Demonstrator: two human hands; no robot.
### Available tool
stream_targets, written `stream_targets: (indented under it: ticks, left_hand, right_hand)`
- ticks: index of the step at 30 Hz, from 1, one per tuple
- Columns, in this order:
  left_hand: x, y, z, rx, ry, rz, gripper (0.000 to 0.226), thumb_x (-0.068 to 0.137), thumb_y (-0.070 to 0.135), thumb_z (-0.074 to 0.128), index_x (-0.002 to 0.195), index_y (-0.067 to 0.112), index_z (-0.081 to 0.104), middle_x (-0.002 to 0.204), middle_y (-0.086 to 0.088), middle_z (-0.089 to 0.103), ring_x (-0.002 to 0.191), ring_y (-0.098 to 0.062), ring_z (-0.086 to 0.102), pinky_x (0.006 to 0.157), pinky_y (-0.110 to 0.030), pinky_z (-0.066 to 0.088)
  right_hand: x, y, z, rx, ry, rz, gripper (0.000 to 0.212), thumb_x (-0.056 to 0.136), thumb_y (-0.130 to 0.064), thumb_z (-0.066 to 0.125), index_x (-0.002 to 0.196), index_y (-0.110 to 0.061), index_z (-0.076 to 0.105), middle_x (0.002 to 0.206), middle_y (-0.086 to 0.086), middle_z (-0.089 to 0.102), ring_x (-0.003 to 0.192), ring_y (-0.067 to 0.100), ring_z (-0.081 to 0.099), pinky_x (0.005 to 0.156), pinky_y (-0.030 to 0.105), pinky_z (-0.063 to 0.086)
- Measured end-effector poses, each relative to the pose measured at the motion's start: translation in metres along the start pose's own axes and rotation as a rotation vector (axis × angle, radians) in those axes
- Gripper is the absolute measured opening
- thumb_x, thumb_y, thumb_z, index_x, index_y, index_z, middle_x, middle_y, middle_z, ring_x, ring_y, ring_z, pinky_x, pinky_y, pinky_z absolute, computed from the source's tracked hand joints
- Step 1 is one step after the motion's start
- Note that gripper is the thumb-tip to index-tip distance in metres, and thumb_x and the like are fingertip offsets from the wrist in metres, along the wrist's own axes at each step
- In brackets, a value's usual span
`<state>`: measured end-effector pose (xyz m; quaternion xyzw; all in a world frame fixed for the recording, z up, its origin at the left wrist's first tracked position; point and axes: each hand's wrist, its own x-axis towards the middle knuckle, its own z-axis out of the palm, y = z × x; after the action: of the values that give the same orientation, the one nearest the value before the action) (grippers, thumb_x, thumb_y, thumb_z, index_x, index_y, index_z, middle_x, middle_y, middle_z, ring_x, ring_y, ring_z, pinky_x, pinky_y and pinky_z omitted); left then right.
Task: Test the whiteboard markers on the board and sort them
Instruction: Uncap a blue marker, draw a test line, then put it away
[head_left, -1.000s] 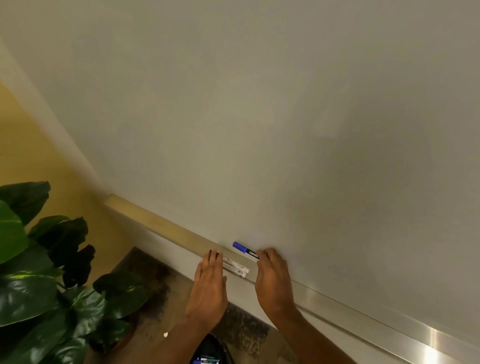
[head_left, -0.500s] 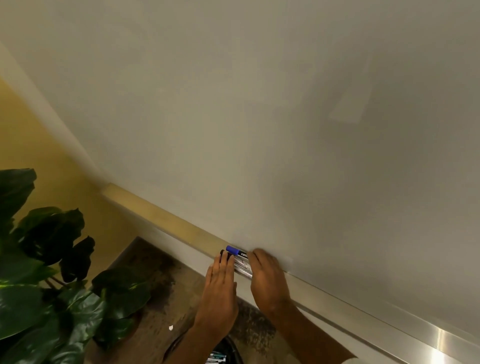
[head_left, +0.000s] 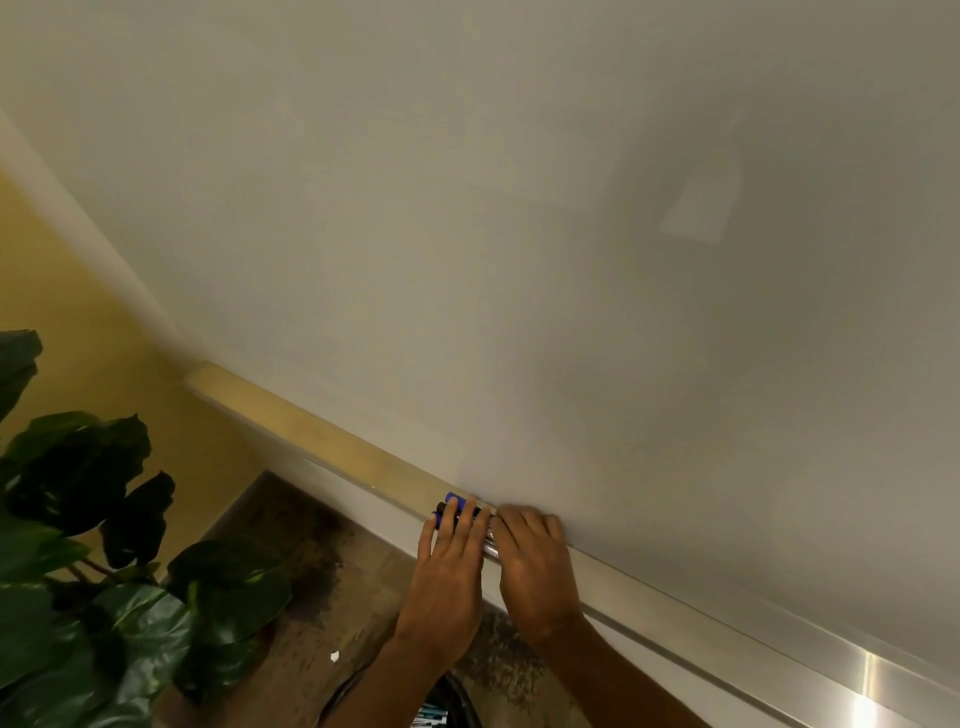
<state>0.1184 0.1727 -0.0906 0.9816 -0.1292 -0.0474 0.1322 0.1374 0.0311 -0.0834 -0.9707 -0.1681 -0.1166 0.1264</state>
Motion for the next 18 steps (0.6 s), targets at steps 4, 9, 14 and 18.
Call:
stream_targets:
  ticks: [4,9,14,18]
  left_hand:
    - [0.001,0.001,0.005,0.103,-0.02,0.03,0.063,0.088,0.022,0.031,0.149,0.009,0.043,0.152,-0.015,0.05,0.142,-0.035,0.044,0.116,-0.047,0.013]
    - [0.002,0.001,0.012,0.138,0.008,0.012,0.058,0.094,0.025,0.032,0.148,0.008,0.045,0.153,-0.016,0.048,0.144,-0.035,0.041,0.118,-0.049,0.006]
    - [0.0,0.007,0.014,0.125,0.068,0.009,0.058,0.107,0.041,0.029,0.154,0.009,0.037,0.161,-0.015,0.033,0.15,-0.033,0.03,0.12,-0.048,0.009]
    - [-0.004,0.019,0.012,0.083,0.08,0.028,0.06,0.109,0.048,0.02,0.156,0.012,0.029,0.161,-0.014,0.035,0.15,-0.033,0.031,0.119,-0.046,0.012]
  right_hand:
    - [-0.009,0.001,0.0,0.046,0.072,0.045,0.048,0.061,-0.011,0.085,0.107,-0.014,0.072,0.109,0.003,0.071,0.101,0.023,0.067,0.086,0.038,0.054]
    - [-0.031,0.008,0.005,0.062,0.176,0.073,0.032,0.086,-0.019,0.061,0.117,-0.011,0.066,0.116,0.007,0.07,0.109,0.024,0.065,0.104,0.039,0.041]
    - [-0.055,0.015,-0.005,0.114,0.191,0.135,0.04,0.102,-0.026,0.035,0.122,-0.009,0.064,0.125,0.009,0.065,0.12,0.028,0.059,0.108,0.042,0.034]
    - [-0.071,0.023,-0.021,0.145,0.222,0.169,0.03,0.093,-0.013,0.056,0.119,-0.007,0.067,0.124,0.009,0.066,0.121,0.028,0.058,0.107,0.045,0.039]
